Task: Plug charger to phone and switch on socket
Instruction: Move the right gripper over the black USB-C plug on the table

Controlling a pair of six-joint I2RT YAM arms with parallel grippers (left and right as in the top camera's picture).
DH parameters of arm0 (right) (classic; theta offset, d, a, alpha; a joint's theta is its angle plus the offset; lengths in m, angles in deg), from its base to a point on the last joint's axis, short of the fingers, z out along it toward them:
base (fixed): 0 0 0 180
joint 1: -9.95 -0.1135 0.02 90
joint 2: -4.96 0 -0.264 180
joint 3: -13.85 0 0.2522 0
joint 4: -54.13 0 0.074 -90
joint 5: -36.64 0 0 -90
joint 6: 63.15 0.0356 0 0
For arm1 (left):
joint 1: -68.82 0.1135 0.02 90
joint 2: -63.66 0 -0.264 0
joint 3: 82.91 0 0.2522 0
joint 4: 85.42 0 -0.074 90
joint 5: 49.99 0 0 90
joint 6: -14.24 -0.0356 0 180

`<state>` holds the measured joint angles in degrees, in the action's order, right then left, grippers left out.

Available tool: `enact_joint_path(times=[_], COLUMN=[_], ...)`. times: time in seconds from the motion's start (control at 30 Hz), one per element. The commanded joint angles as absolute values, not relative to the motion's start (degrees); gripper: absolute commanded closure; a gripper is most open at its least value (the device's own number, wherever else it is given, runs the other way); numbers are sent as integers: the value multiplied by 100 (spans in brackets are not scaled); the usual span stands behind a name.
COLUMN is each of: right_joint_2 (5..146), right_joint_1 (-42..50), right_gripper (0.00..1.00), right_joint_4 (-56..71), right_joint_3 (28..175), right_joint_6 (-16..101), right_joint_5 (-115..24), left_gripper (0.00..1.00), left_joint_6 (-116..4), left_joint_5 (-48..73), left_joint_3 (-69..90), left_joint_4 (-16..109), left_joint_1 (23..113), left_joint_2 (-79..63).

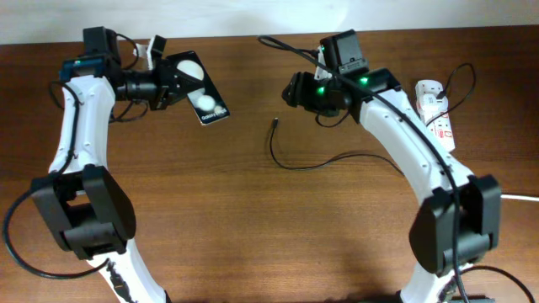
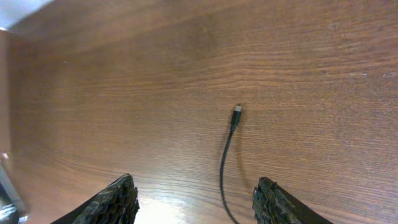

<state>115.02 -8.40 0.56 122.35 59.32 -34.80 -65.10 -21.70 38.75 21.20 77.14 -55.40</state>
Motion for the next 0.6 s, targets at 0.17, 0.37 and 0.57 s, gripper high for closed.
enact_joint_path(times=[0.17,0.37,0.57], right_joint_2=[12060,12333,12462], right_joint_1=[-866,-995,-1035], right_gripper=[44,45,46], right_joint_4=[194,377,399], right_joint_3=[12357,12355,12351], right_joint_6=[5928,6037,6181], right_joint_5=[-3403,-3383,-3386], left_gripper=[100,100,100], left_joint_6=[-6772,-6772,-6772], left_joint_5=[-2428,-2426,-2426], left_joint_3=[3927,3927,3927], left_joint_4=[2113,2111,2111], left_joint_1=[7714,7714,7714], left_joint_2=[-5372,-5372,-5372])
